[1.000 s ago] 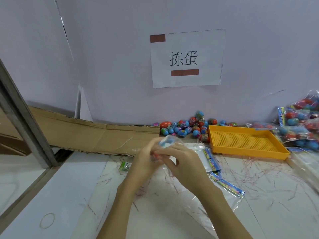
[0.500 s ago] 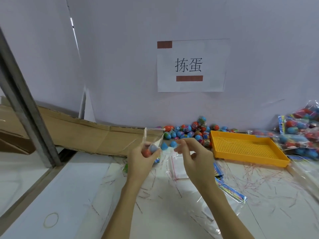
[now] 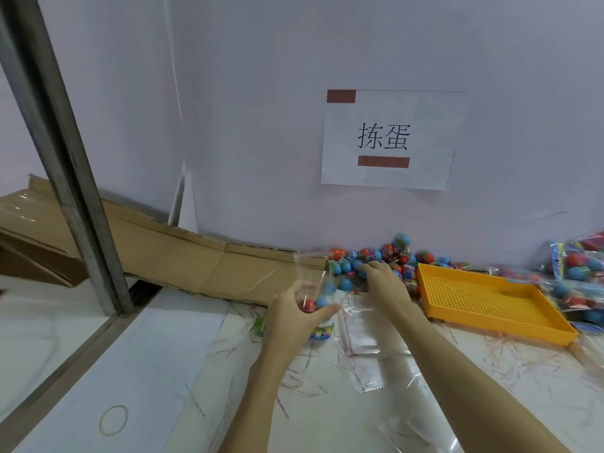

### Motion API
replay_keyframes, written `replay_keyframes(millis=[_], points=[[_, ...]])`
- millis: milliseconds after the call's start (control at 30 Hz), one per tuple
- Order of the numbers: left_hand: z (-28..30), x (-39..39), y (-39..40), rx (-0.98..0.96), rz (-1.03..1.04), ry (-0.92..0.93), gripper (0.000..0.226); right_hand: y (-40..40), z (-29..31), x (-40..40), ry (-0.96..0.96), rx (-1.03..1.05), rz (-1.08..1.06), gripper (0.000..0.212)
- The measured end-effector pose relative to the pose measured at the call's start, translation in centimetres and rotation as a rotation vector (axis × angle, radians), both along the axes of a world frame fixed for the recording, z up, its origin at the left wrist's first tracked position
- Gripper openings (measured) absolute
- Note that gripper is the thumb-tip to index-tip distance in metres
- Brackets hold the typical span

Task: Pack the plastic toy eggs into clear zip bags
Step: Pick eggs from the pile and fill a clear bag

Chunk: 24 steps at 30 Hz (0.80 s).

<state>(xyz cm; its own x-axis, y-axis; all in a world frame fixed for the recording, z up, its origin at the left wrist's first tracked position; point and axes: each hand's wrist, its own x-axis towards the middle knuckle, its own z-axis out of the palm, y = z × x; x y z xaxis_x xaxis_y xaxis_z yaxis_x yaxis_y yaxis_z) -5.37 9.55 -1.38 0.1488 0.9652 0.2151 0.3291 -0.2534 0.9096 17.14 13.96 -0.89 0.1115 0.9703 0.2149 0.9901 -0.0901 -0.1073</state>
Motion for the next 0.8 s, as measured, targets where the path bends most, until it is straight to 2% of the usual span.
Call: replay_keyframes(millis=[100,167,267,367,633,700,800], points=[[-0.1,0.2,0.0,-0.01,-0.034,0.014,0.056,0.0,-0.6,0.2,-0.024,0.098,-0.024,0.043],[-0.2,0.3,-0.1,-0.018,-0.056,0.033,0.056,-0.1,-0.8,0.0,0.034,0.177,-0.04,0.039],[-0.1,0.3,-0.3,-0.01,-0.078,0.049,0.057,-1.2,-0.5,-0.9,0.276,0.314,-0.066,0.043],[-0.1,0.5,-0.5,-0.011,-0.092,0.04,0.057,-3.3,0.5,-1.7,0.529,0.462,-0.06,0.034],[0.1,1.4,-1.1,0.108,-0.038,0.082,0.063,-10.6,1.9,-4.1,0.951,0.839,0.071,0.03],[0.0,1.6,-1.3,0.159,-0.023,0.126,0.064,-11.4,2.5,-4.9,0.95,0.916,0.153,0.033],[-0.1,1.9,-1.5,0.267,-0.019,0.224,0.064,-12.0,2.8,-5.8,0.762,0.958,0.324,0.04]])
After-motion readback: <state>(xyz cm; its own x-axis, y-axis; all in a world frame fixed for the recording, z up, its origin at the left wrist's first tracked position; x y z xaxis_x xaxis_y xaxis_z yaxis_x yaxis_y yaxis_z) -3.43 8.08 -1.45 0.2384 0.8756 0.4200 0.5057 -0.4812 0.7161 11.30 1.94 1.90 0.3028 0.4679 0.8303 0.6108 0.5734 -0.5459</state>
